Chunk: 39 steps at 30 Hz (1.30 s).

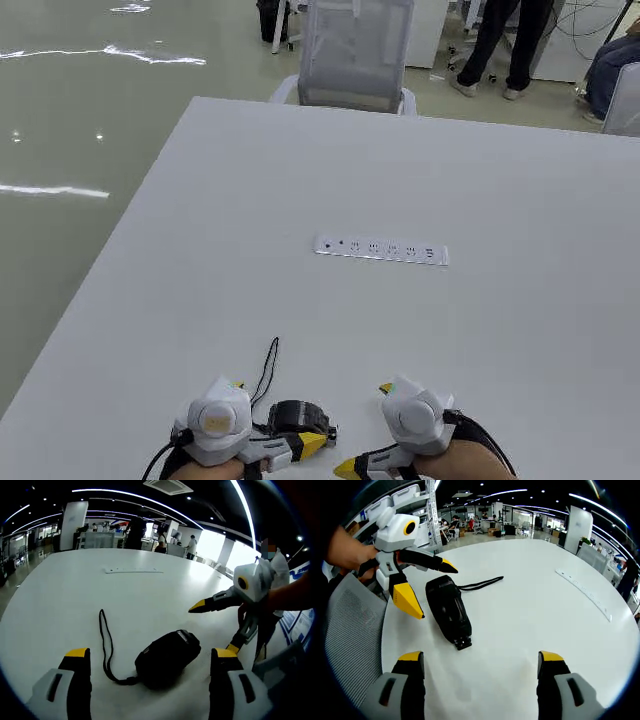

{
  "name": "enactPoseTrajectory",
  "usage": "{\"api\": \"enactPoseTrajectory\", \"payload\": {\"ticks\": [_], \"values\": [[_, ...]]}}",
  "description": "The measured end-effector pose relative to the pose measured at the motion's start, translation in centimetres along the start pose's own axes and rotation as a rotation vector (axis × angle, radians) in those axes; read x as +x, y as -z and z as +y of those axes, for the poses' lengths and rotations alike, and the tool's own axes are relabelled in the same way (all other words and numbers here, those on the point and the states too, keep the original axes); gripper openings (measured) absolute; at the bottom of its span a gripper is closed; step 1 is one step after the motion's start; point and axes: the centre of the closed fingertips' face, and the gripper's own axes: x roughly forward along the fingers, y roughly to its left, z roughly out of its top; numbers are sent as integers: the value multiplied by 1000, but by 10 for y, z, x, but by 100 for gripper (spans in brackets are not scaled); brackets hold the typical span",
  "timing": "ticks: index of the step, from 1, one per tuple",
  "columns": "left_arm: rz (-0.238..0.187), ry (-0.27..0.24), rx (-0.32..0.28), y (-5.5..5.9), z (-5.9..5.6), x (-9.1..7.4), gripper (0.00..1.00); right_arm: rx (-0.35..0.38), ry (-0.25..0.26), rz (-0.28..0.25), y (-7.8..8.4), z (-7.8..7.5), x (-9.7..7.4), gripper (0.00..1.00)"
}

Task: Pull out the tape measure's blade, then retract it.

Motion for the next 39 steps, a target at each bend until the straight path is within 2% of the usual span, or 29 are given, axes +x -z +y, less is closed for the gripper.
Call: {"api": "enactPoseTrajectory", "payload": {"ticks": [4, 6, 8, 9, 11, 14, 16, 20, 24, 26, 29, 31, 33, 34, 36, 39], "values": [[-10, -1, 7, 3, 3, -8, 99, 22, 53, -59, -3, -3, -12, 99], [-24, 9, 16, 1, 2, -12, 99, 29, 68, -70, 0, -3, -17, 99], [-34, 10, 45, 3, 3, -15, 99, 43, 93, -85, 2, -5, -23, 98], [-35, 11, 79, 3, 1, -18, 99, 51, 111, -87, 4, -7, -25, 98], [-42, 11, 110, 4, 1, -22, 99, 70, 123, -106, 4, -7, -29, 98], [-48, 21, 107, 6, 0, -31, 99, 92, 133, -132, 8, -3, -37, 98], [-53, 18, 131, 6, 1, -37, 99, 104, 141, -144, 13, -2, -44, 98], [-78, 49, 115, 5, 1, -51, 99, 149, 168, -157, 31, -1, -62, 98], [-66, 55, 105, 11, 7, -65, 99, 171, 195, -158, 46, 0, -79, 98], [-66, 58, 102, 13, 8, -70, 99, 185, 211, -169, 49, -2, -86, 98], [-58, 45, 91, 22, 19, -80, 99, 206, 228, -187, 52, -1, -99, 98], [-68, 31, 69, 22, 24, -86, 99, 204, 233, -194, 53, 1, -104, 98], [-74, 28, 68, 22, 24, -94, 99, 203, 237, -197, 56, 3, -111, 98], [-97, 39, 70, 20, 22, -99, 99, 203, 245, -198, 58, 3, -116, 98], [-110, 44, 79, 22, 23, -105, 99, 200, 244, -205, 60, 4, -121, 98], [-89, 32, 81, 31, 33, -113, 99, 201, 250, -202, 68, 2, -129, 98]]}}
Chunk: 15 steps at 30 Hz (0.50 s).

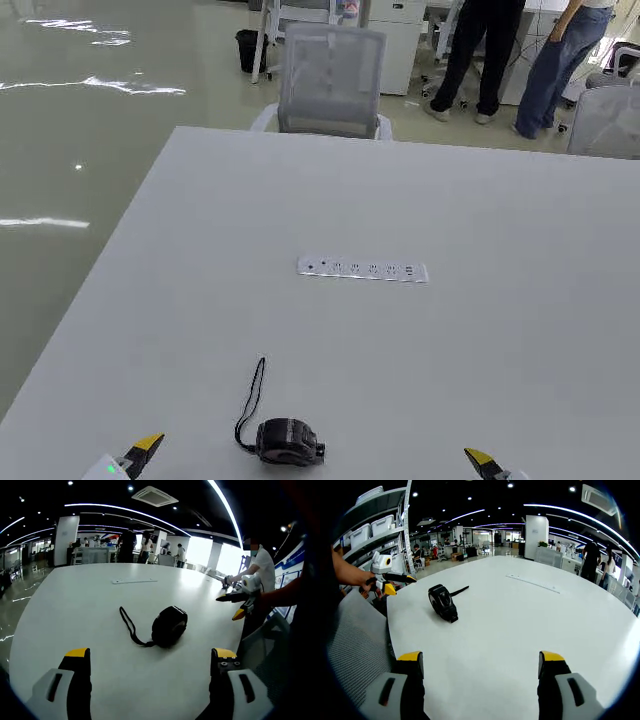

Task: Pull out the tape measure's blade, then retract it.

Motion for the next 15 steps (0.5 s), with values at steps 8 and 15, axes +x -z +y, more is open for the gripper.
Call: {"api": "enactPoseTrajectory", "payload": {"ticks": [8, 15], "values": [[31, 90, -33, 8, -8, -17, 99, 26, 45, 6, 13, -16, -29, 98], [29, 35, -46, 12, 6, -34, 99, 31, 76, 3, 18, -24, -48, 98]]}}
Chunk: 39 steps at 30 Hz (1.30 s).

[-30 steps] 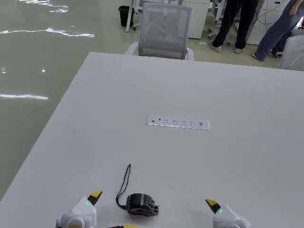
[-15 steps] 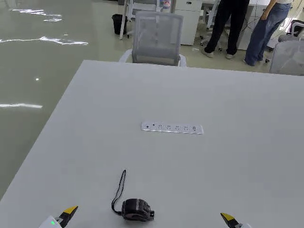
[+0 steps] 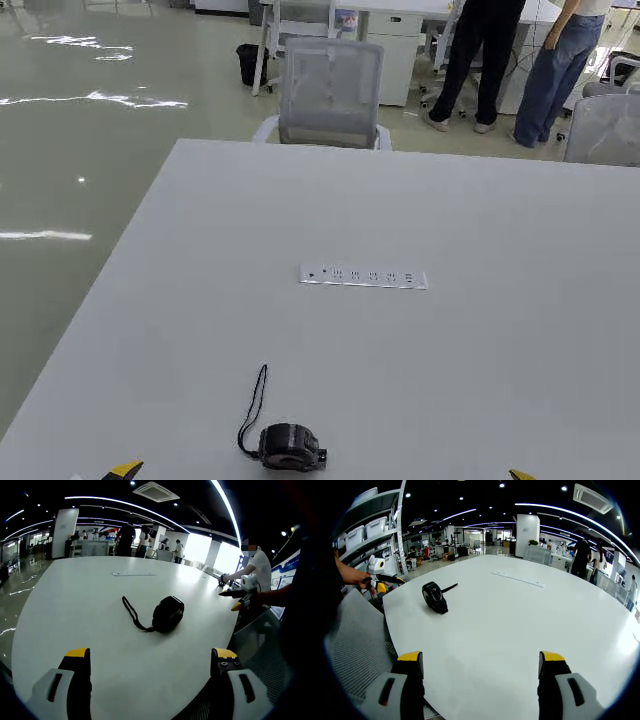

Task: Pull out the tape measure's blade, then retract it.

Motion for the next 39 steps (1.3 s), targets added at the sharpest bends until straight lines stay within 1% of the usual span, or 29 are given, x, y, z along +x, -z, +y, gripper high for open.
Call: {"api": "enactPoseTrajectory", "payload": {"ticks": [2, 3, 5, 7, 10, 13, 15, 18, 20, 23, 26, 29, 31, 34, 37, 39], "values": [[-5, -10, -6, 1, 4, -4, 99, 13, -3, -9, 0, -1, -4, 98], [-3, -15, -12, 3, 3, -7, 99, 20, -4, -11, 2, -2, -7, 98], [7, -17, -23, 8, 4, -11, 99, 9, 4, -8, 3, -4, -11, 98], [3, -25, -26, 10, 6, -15, 99, 15, 4, -11, 4, -4, -14, 98], [3, -37, -48, 15, 9, -21, 99, 21, 13, -7, 8, -5, -17, 98], [7, -38, -42, 18, 10, -24, 99, 23, 18, -3, 13, -4, -19, 98], [10, -37, -34, 18, 10, -25, 99, 23, 18, -3, 14, -3, -20, 98], [-5, -46, -40, 15, 16, -30, 99, 20, 19, -5, 13, 1, -22, 98], [-9, -49, -44, 14, 18, -31, 99, 19, 20, -5, 15, 0, -22, 98], [-7, -51, -44, 14, 17, -31, 99, 15, 23, -1, 17, 0, -23, 98], [5, -50, -40, 16, 15, -31, 99, 6, 26, 3, 19, 1, -25, 98], [2, -43, -42, 18, 14, -32, 99, 10, 24, 3, 22, 1, -29, 98], [4, -42, -45, 18, 13, -32, 99, 31, 14, 3, 25, 0, -31, 98], [0, -44, -54, 18, 14, -32, 99, 14, 19, 12, 25, -1, -34, 98], [-8, -46, -60, 17, 14, -31, 99, 27, 21, 7, 27, -4, -33, 98], [-7, -46, -58, 18, 15, -31, 99, 23, 21, 6, 25, -2, -33, 98]]}}
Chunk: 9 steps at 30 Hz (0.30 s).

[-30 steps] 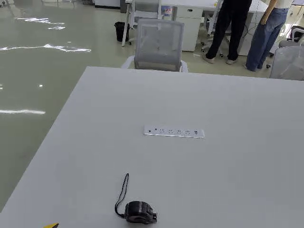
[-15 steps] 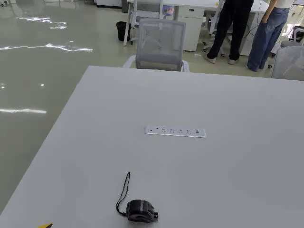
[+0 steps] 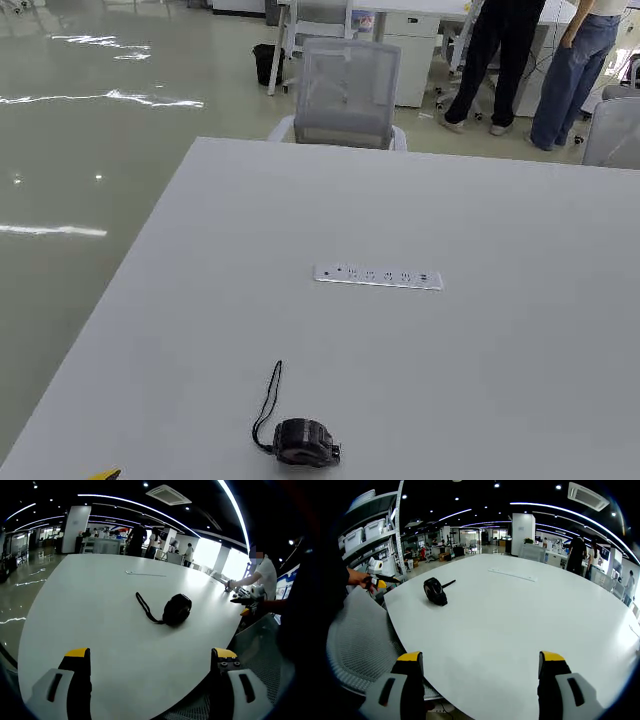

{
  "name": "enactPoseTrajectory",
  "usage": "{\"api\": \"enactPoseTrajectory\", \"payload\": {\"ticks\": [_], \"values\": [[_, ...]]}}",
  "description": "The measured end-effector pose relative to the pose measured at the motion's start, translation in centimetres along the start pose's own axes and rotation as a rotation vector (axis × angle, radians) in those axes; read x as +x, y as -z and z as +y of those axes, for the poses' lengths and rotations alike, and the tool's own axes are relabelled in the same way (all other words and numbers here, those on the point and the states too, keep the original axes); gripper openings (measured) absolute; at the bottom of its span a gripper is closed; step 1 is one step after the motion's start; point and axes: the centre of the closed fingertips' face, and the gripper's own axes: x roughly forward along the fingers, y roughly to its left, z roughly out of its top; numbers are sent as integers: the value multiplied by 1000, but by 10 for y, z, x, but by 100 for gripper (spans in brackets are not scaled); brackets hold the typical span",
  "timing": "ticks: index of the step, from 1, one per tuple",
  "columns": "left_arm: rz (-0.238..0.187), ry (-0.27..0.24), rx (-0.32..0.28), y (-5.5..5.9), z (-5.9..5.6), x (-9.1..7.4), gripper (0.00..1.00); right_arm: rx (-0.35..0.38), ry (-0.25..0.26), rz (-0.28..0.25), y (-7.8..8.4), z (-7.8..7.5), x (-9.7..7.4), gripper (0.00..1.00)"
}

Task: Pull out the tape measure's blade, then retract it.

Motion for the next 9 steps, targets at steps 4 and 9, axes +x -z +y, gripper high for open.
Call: {"api": "enactPoseTrajectory", "payload": {"ticks": [4, 9], "values": [[6, -4, 0, 2, 2, 0, 99, -3, -4, 8, 2, 2, 3, 98], [7, -8, -9, 3, 2, 1, 99, 4, 2, 7, 1, 2, 2, 98]]}}
